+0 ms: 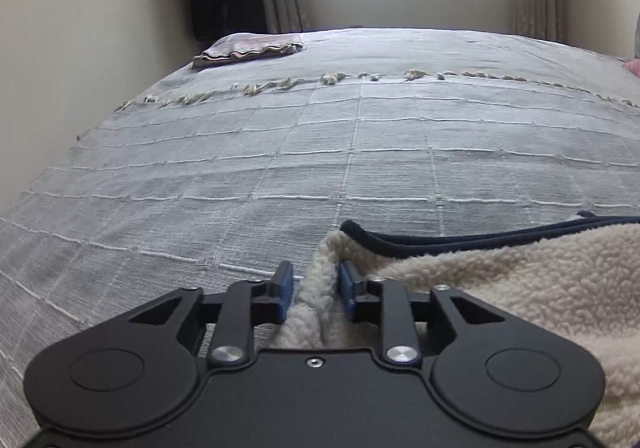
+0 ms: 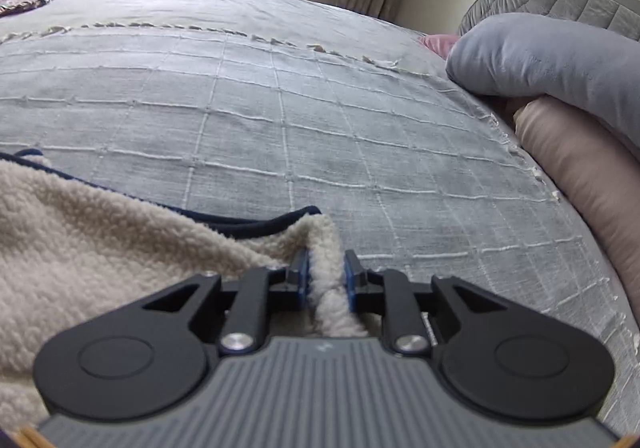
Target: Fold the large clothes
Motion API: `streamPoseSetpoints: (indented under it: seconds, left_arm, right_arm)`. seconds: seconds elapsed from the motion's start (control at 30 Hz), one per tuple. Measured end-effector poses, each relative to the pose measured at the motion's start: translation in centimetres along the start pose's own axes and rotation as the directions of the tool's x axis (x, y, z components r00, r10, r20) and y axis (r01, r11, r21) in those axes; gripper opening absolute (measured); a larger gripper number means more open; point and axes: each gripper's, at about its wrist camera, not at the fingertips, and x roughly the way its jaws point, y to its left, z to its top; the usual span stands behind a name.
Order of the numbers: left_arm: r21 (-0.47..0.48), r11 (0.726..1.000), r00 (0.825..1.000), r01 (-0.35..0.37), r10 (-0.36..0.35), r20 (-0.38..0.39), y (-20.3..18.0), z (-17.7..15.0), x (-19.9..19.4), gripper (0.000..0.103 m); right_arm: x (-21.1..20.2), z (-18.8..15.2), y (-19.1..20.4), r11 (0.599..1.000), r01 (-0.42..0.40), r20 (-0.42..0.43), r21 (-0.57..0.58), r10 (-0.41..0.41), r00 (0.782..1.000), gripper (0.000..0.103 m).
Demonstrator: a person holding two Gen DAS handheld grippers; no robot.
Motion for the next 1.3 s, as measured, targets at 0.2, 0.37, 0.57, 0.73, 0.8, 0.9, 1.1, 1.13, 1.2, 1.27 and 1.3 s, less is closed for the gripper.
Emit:
streamPoseSetpoints:
  seconds: [0.2,0.37,0.57,0.73,0.8,0.9,1.1,1.13,1.2,1.27,1.3]
  left_arm:
    - [-0.072,0.996,0.999,0.045,-0.044,0.018,1.9,0.0,-4.3,0.070]
    - [-0.080,0.983,0.985,0.168,-0.170,-0.009,4.7,-1.0,-9.6,0.093]
    - [-0.103,0.967,0.966,0.231,-0.241,-0.091,7.7,-4.2,-14.2,0.094]
    - [-0.268,0.910,0.916,0.316,-0.367,-0.165,11.6,-8.0,-16.1,0.094]
    - [-0.343,0.881,0.894,0.326,-0.406,-0.193,13.0,-9.8,-16.3,0.094]
    - [-0.462,0.812,0.854,0.358,-0.484,-0.190,14.7,-12.1,-15.8,0.094]
    - [-0.753,0.523,0.747,0.400,-0.662,-0.062,15.7,-15.7,-14.0,0.084]
    - [-0.750,0.533,0.763,0.391,-0.643,-0.060,15.3,-15.7,-14.3,0.082]
    - [-0.759,0.527,0.772,0.382,-0.633,-0.052,14.8,-15.9,-14.9,0.046]
    - [-0.768,0.521,0.787,0.372,-0.616,-0.038,14.8,-15.6,-15.8,0.038]
    - [-0.752,0.542,0.799,0.375,-0.601,-0.035,14.7,-15.0,-16.6,0.037]
  right_arm:
    - [-5.2,-0.2,-1.6,1.000,-0.009,0.046,0.014,0.009,0.999,0.066]
    - [-9.6,-1.5,-6.0,0.984,-0.159,0.020,0.086,0.158,0.987,0.081]
    - [-14.1,-4.5,-9.4,0.957,-0.266,-0.007,0.119,0.269,0.963,0.091]
    - [-16.0,-8.5,-11.0,0.930,-0.331,-0.060,0.158,0.344,0.937,0.095]
    - [-15.8,-10.1,-11.8,0.910,-0.357,-0.079,0.212,0.380,0.922,0.095]
    - [-14.8,-12.7,-13.2,0.848,-0.393,-0.078,0.355,0.446,0.892,0.095]
    - [-12.0,-15.5,-14.9,0.595,-0.449,-0.019,0.666,0.616,0.788,0.072]
    - [-12.3,-15.5,-14.9,0.583,-0.465,-0.003,0.666,0.626,0.780,0.059]
    - [-13.2,-15.3,-15.1,0.578,-0.463,0.008,0.672,0.620,0.785,0.047]
    - [-14.8,-14.6,-15.2,0.606,-0.462,0.013,0.648,0.598,0.802,0.040]
    - [-15.8,-14.2,-15.3,0.615,-0.467,0.023,0.635,0.589,0.808,0.039]
